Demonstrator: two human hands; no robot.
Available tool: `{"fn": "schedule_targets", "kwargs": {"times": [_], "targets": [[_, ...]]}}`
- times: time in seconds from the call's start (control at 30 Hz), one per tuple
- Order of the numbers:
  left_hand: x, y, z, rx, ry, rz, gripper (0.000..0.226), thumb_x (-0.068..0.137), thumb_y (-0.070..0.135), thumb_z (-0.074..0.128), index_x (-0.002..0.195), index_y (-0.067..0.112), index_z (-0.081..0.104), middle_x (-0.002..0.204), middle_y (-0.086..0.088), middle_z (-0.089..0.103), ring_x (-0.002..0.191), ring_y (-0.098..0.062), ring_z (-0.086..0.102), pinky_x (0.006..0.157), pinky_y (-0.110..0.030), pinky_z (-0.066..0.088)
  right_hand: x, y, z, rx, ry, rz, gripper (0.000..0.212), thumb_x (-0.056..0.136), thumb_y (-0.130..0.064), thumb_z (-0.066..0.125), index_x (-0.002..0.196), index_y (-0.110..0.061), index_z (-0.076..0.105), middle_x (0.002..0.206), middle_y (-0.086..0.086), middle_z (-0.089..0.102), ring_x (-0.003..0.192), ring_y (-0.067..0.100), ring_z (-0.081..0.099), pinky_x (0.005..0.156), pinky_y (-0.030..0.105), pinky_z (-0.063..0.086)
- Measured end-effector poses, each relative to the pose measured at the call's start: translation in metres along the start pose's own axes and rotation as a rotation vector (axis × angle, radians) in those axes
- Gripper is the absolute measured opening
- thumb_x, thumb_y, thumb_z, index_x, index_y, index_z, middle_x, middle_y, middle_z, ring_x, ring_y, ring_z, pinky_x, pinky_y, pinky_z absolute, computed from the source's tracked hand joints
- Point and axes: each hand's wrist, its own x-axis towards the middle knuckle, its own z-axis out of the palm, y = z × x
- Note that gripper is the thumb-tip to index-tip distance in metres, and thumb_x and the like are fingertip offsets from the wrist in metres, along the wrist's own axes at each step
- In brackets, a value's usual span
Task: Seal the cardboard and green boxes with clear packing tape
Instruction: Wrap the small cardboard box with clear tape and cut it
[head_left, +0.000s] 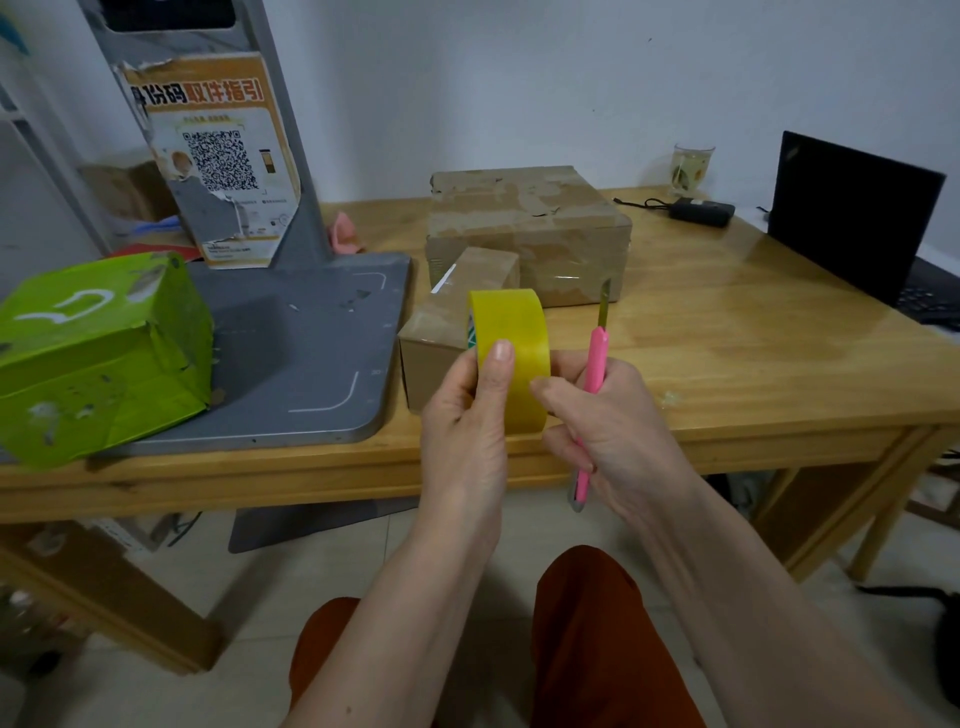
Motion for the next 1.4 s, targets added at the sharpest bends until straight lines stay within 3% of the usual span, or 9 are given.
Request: {"fn": "schedule_targets", "kwargs": {"times": [0.37, 0.6, 0.7, 0.87, 0.97, 1.1, 1.2, 1.3, 1.4], "targets": [[-0.0033, 0.0016, 0.0031, 0.030, 0.006, -0.012, 0.031, 0.089, 0.048, 0.055, 0.101, 0.025, 0.072, 0.104, 0.000, 0.073, 0.105, -0.017, 0.064, 0.092, -0.035, 0.048, -0.0006, 0.0029, -0.0051, -0.011, -0.029, -0.013, 0.026, 0.088, 0.008, 0.045, 0.090, -0.001, 0.069, 0.050, -0.003, 0.033, 0.035, 0.007, 0.024, 0.034, 0.019, 0.021], [0.0000, 0.0022, 0.0039, 0.026, 0.027, -0.009, 0.029, 0.084, 0.050, 0.058, 0.093, 0.028, 0.073, 0.101, -0.002, 0.073, 0.101, -0.022, 0.066, 0.094, -0.041, 0.049, 0.0010, 0.0045, -0.0041, -0.007, 0.022, -0.013, 0.019, 0.088, 0.008, 0.046, 0.093, 0.012, 0.064, 0.054, 0.004, 0.026, 0.037, 0.008, 0.019, 0.033, 0.017, 0.020], [-0.0007, 0.0025, 0.0046, 0.024, 0.026, -0.003, 0.029, 0.089, 0.046, 0.058, 0.098, 0.024, 0.073, 0.104, -0.006, 0.072, 0.107, -0.027, 0.063, 0.097, -0.045, 0.048, 0.0001, 0.0040, -0.0045, -0.005, 0.016, -0.012, 0.024, 0.086, 0.011, 0.044, 0.082, 0.001, 0.065, 0.052, -0.002, 0.026, 0.039, 0.009, 0.018, 0.033, 0.018, 0.021], [0.0002, 0.0035, 0.0055, 0.020, 0.034, 0.002, 0.029, 0.094, 0.040, 0.057, 0.101, 0.016, 0.072, 0.103, -0.011, 0.071, 0.097, -0.020, 0.065, 0.090, -0.037, 0.050, 0.0013, 0.0074, -0.0058, 0.027, -0.002, -0.018, 0.023, 0.085, 0.005, 0.045, 0.100, 0.015, 0.059, 0.056, 0.006, 0.031, 0.040, 0.012, 0.018, 0.036, 0.025, 0.015], [0.0008, 0.0044, 0.0053, 0.013, 0.029, -0.012, 0.026, 0.093, 0.042, 0.058, 0.099, 0.021, 0.073, 0.102, -0.006, 0.072, 0.105, -0.026, 0.064, 0.097, -0.044, 0.049, 0.0007, 0.0068, -0.0068, 0.067, -0.011, -0.044, 0.019, 0.086, -0.009, 0.051, 0.093, 0.004, 0.064, 0.044, -0.010, 0.034, 0.035, 0.007, 0.021, 0.039, 0.029, 0.014], [0.0013, 0.0047, 0.0048, 0.002, 0.041, -0.029, 0.027, 0.092, 0.043, 0.058, 0.096, 0.022, 0.073, 0.102, -0.008, 0.072, 0.106, -0.028, 0.064, 0.102, -0.051, 0.047, 0.0012, 0.0059, -0.0037, 0.057, 0.027, -0.021, 0.019, 0.092, 0.005, 0.043, 0.089, 0.004, 0.062, 0.043, -0.012, 0.031, 0.035, 0.006, 0.019, 0.038, 0.027, 0.013], [0.0006, 0.0037, 0.0046, 0.013, 0.046, -0.035, 0.029, 0.093, 0.042, 0.058, 0.096, 0.018, 0.073, 0.102, -0.010, 0.071, 0.097, -0.021, 0.065, 0.098, -0.048, 0.048, 0.0008, 0.0066, -0.0041, 0.034, 0.015, -0.012, 0.020, 0.090, 0.008, 0.041, 0.099, 0.017, 0.058, 0.044, -0.011, 0.031, 0.036, 0.007, 0.019, 0.037, 0.025, 0.014], [-0.0009, 0.0030, 0.0047, 0.032, 0.042, -0.033, 0.028, 0.094, 0.041, 0.057, 0.098, 0.017, 0.072, 0.101, -0.009, 0.071, 0.094, -0.015, 0.064, 0.093, -0.041, 0.050, 0.0005, 0.0075, -0.0059, 0.034, 0.004, -0.007, 0.022, 0.090, 0.008, 0.041, 0.098, 0.013, 0.060, 0.045, -0.010, 0.032, 0.036, 0.006, 0.021, 0.035, 0.023, 0.016], [-0.0015, 0.0039, 0.0046, 0.022, 0.036, -0.037, 0.032, 0.093, 0.043, 0.057, 0.100, 0.015, 0.072, 0.101, -0.013, 0.070, 0.093, -0.020, 0.065, 0.093, -0.043, 0.050, -0.0010, 0.0059, -0.0076, 0.055, -0.037, -0.013, 0.021, 0.089, 0.002, 0.043, 0.097, 0.013, 0.060, 0.045, -0.013, 0.040, 0.035, 0.005, 0.023, 0.036, 0.024, 0.016]]}}
